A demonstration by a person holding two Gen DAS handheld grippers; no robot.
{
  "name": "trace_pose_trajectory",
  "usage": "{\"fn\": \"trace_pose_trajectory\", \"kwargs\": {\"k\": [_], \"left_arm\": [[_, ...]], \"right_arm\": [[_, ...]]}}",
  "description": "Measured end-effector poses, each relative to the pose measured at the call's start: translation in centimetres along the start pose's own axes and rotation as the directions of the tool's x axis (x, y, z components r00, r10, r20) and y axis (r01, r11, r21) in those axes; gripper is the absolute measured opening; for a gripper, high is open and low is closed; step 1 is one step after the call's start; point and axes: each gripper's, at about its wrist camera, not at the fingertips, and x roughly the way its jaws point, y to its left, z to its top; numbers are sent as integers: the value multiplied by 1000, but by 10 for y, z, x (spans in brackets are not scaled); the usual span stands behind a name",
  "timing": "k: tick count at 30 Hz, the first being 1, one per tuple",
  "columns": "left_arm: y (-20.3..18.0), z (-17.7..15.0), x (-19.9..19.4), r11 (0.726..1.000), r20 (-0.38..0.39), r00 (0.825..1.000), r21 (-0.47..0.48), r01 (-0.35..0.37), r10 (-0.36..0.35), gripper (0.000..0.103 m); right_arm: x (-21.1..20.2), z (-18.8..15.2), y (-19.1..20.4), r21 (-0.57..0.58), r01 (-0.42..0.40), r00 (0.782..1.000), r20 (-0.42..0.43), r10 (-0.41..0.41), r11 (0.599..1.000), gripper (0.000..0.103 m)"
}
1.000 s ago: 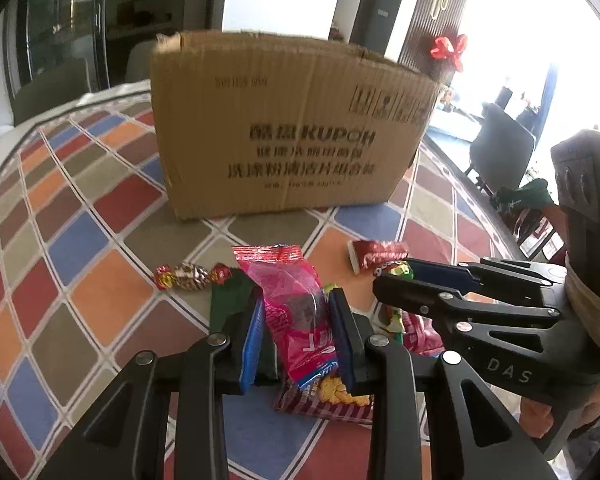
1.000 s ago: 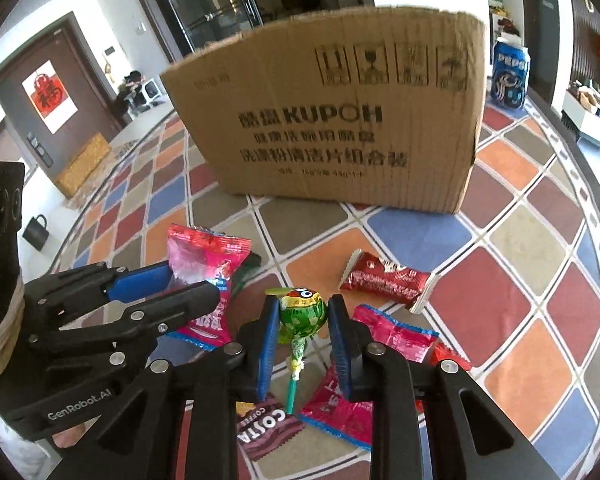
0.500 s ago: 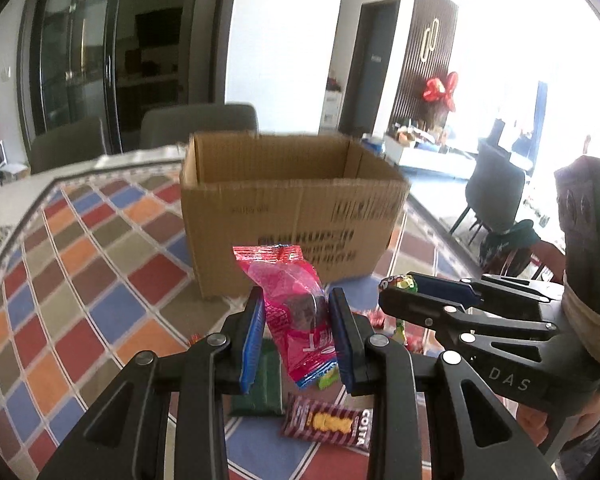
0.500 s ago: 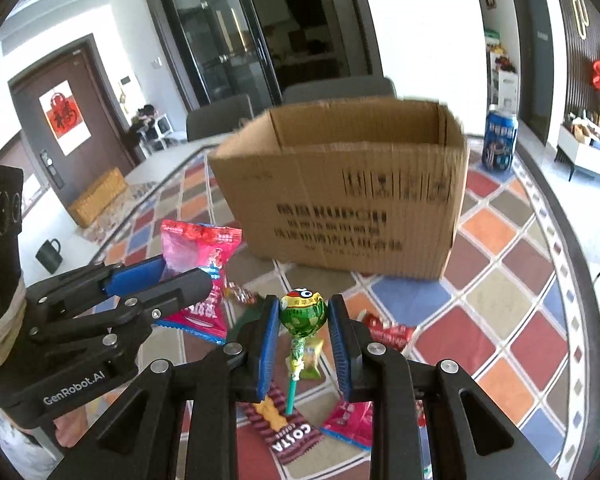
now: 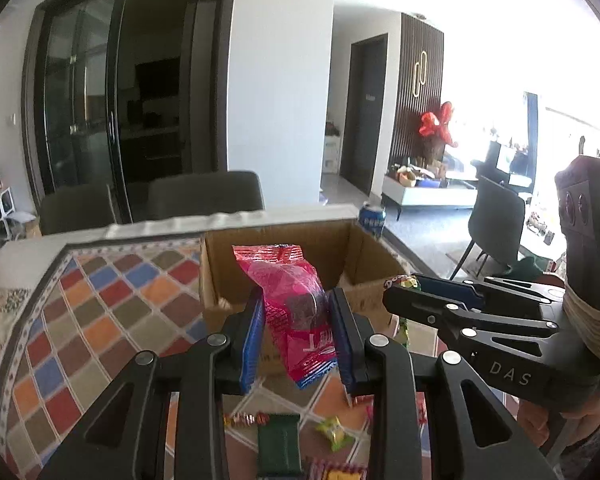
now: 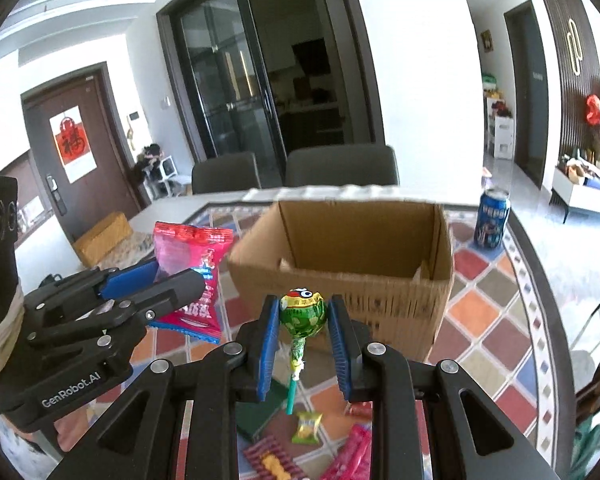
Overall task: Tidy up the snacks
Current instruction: 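Carry the lollipop and pink bag into the box and open both tools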
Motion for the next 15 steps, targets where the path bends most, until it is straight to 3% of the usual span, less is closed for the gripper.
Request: {"fn": "trace_pose_trajectory", "kwargs": {"k": [15], "left_arm": [[13, 42, 38, 1000, 8, 1000, -9, -13, 13, 32]], "right_arm": [[17, 52, -13, 21, 13, 999, 52, -14, 1000, 26]]}}
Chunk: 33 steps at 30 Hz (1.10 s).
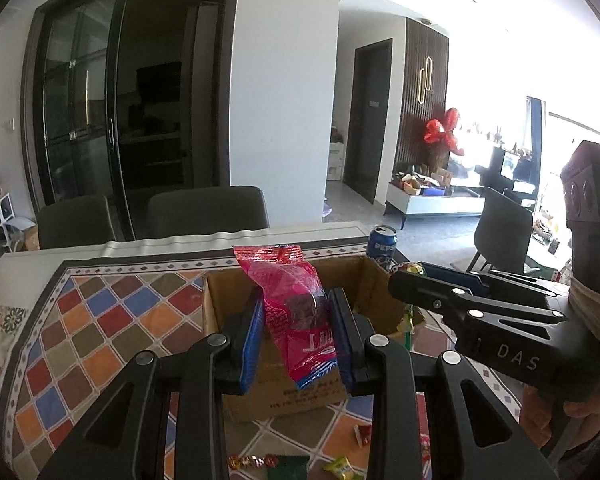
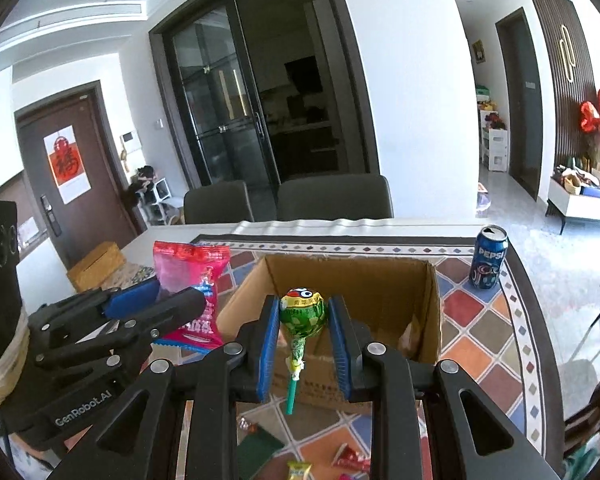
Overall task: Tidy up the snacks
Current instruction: 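Carry the lollipop and pink bag into the box and open both tools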
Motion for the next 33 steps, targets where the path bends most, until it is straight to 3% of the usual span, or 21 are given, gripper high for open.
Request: {"fn": "trace_pose_trajectory", "kwargs": {"k": [10, 20, 21, 22, 24, 33], "left_arm": [[13, 8, 38, 1000, -48, 999, -11, -7, 7, 32], [17, 11, 76, 1000, -104, 994, 1, -30, 29, 32], [16, 11, 77, 999, -103, 994, 7, -43, 44, 37], [15, 10, 77, 998, -101, 992, 16, -68, 69, 49], [14, 9, 74, 996, -87, 992, 23, -87, 89, 56], [13, 3, 48, 992, -77, 989, 28, -125, 126, 56]], "right_arm": [[31, 27, -13, 9, 51, 999, 6, -51, 999, 26], [61, 27, -21, 7, 80, 996, -47, -79, 997, 26], [63, 26, -21, 8, 87, 995, -52, -86, 996, 26], [65, 26, -22, 7, 98, 994, -56, -98, 995, 27], [66, 25, -25, 12, 107, 992, -64, -106, 994, 44], [45, 16, -19, -9, 127, 991, -34, -127, 992, 46]]}}
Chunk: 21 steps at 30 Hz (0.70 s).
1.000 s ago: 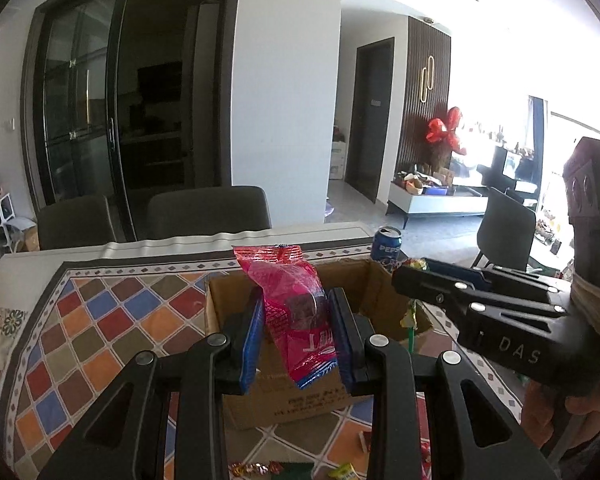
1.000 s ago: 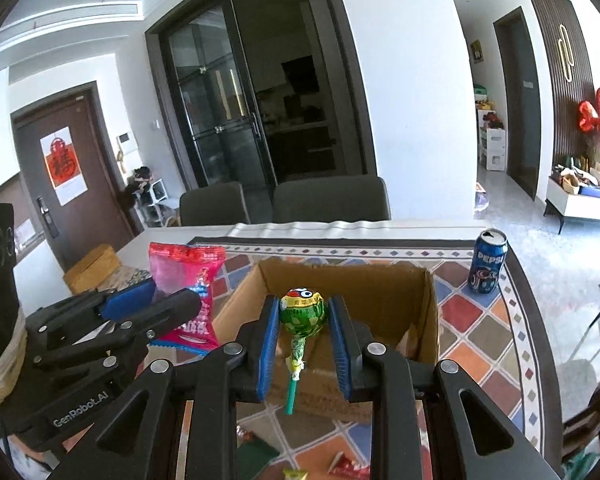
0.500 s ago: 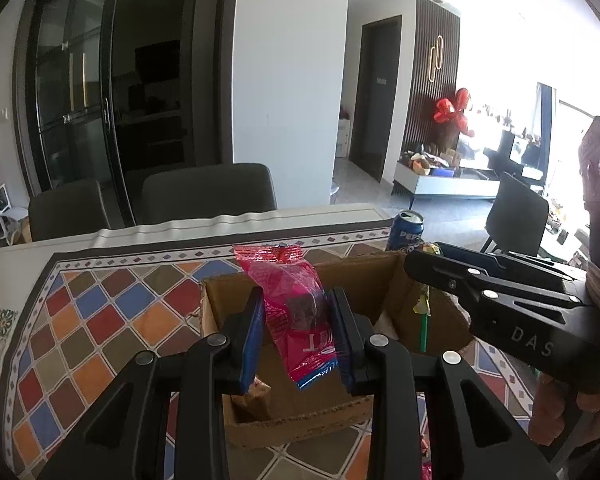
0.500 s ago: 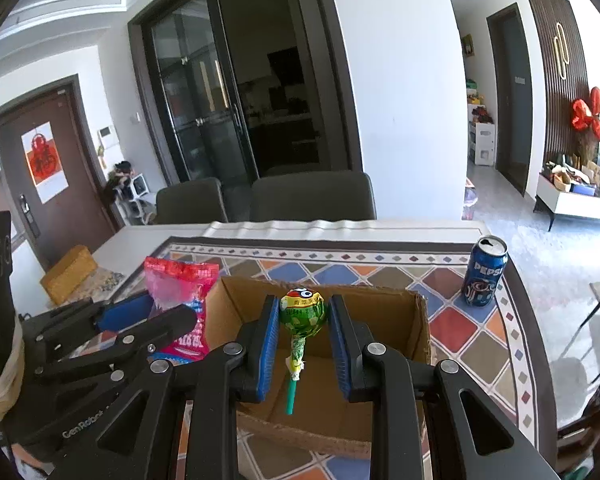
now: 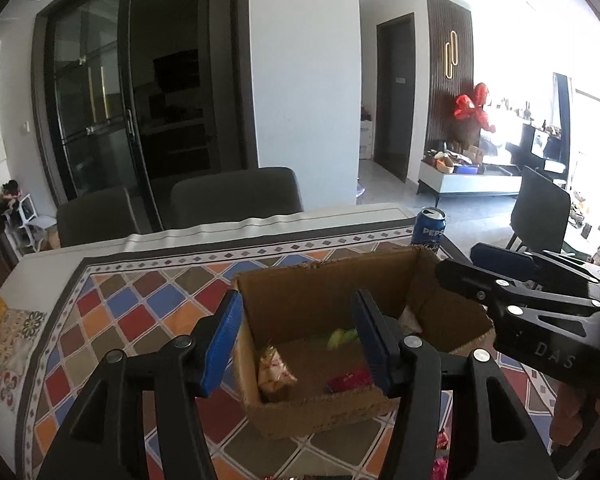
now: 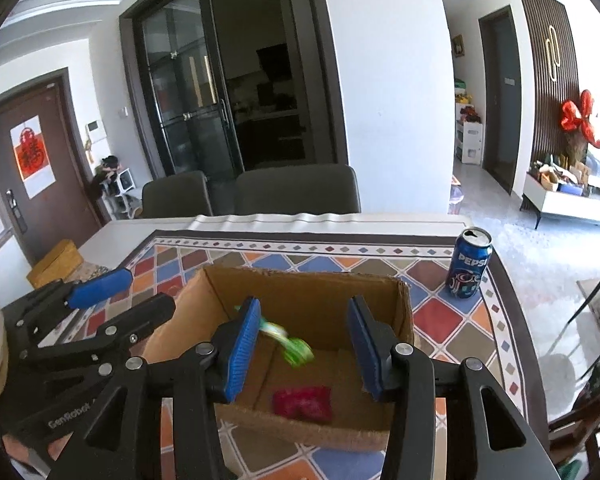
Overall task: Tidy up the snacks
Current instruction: 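Carry the lollipop and pink bag into the box and open both tools, then grasp the yellow chip packet with the right tool while the left grasps the dark green packet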
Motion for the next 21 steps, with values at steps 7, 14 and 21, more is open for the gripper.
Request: {"fn": "trace_pose_trajectory", "kwargs": {"k": [7, 14, 21], "left_arm": [[-1, -11, -31, 1000, 11, 1000, 7, -13, 13, 57], [-1, -30, -58, 1000, 7, 1000, 4, -15, 15, 58], [-1, -52, -72, 1000, -18, 1000, 11, -6, 6, 59]], "right_arm": [[-24, -12, 11, -22, -13, 1000, 7, 13, 1000, 46], [-39, -29, 19, -25, -38, 999, -10, 38, 999, 46], [-49, -51, 29, -35, -60, 998, -34, 58, 998, 46]]}}
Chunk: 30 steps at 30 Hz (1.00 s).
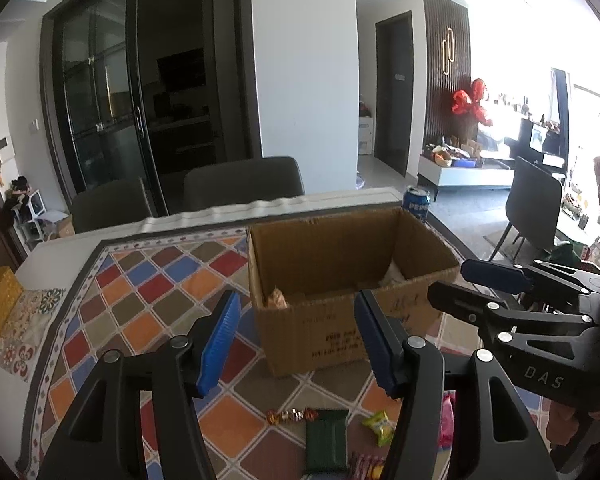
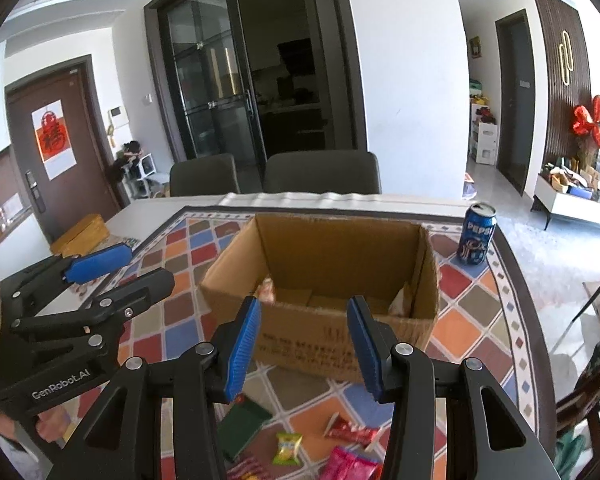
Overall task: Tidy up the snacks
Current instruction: 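Grasp the yellow chip packet with the right tool while the left grasps the dark green packet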
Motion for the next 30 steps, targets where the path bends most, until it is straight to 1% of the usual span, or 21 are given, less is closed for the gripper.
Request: {"fn": "trace_pose_trajectory", "kwargs": {"k": [9, 15, 23, 30], "left_arm": [[-1, -35, 2, 1000, -71, 997, -5, 16, -17, 59], [-5, -61, 14, 999, -138, 990, -25, 36, -39, 59], [-9, -94, 30, 998, -210, 975, -22, 65, -68, 59], [-13, -117, 48, 995, -269, 958, -15, 100, -100, 59]], "right_arm": [[3, -34, 6, -2, -16, 998, -68, 16, 1000, 46], [12, -59, 5, -5, -20, 991, -132, 19, 1000, 46], [24, -90, 8, 1, -18, 977, -211, 18, 1000, 46], [42, -111, 8, 10, -29, 958, -284, 31, 1000, 46]]}}
